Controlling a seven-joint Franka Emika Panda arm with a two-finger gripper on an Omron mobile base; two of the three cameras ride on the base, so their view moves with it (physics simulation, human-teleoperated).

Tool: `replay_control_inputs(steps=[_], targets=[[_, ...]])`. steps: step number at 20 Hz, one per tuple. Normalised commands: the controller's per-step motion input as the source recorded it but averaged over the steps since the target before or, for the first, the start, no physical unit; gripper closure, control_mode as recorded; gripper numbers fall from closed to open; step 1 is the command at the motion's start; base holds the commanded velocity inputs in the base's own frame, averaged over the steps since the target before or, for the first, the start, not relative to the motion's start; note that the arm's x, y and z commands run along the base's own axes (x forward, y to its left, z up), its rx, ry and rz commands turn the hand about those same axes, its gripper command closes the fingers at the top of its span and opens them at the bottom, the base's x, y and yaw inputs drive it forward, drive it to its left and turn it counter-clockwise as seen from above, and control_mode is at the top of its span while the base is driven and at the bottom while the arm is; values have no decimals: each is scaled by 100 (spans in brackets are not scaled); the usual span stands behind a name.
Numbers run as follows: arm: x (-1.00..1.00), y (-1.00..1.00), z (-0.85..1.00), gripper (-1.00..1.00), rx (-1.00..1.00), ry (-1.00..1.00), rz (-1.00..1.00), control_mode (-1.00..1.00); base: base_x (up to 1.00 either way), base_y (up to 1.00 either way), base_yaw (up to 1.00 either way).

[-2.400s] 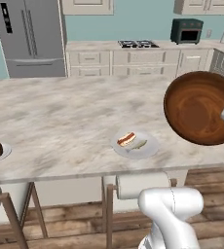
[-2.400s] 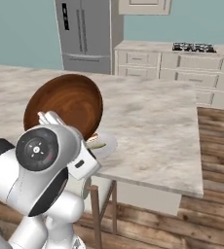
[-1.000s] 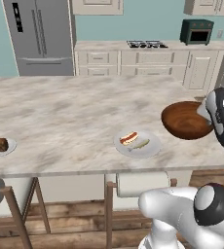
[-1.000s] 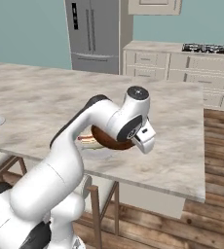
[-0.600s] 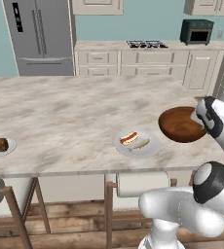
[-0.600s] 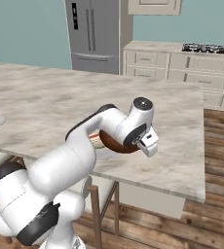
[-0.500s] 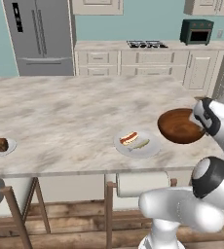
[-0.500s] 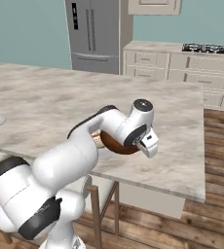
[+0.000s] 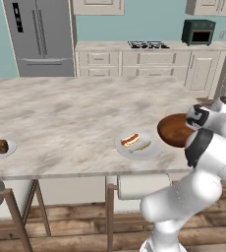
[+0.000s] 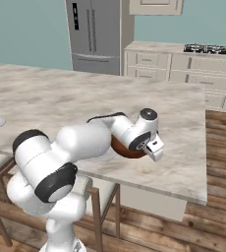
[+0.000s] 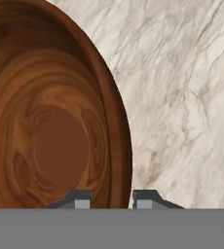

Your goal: Take the smaller bowl and place it next to the appetizer plate on the dining counter , and place the larger bowl next to the plate with cooked food.

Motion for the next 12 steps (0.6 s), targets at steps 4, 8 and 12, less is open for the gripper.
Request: replay_control_inputs(steps=[4, 8, 12], targets=[[39, -6, -37, 100, 0, 1, 0, -100, 0, 0, 0], [31, -1, -20, -100, 0, 3, 0, -100, 0, 0, 0], [51, -6, -20, -100, 0, 0, 0, -100, 0, 0, 0]])
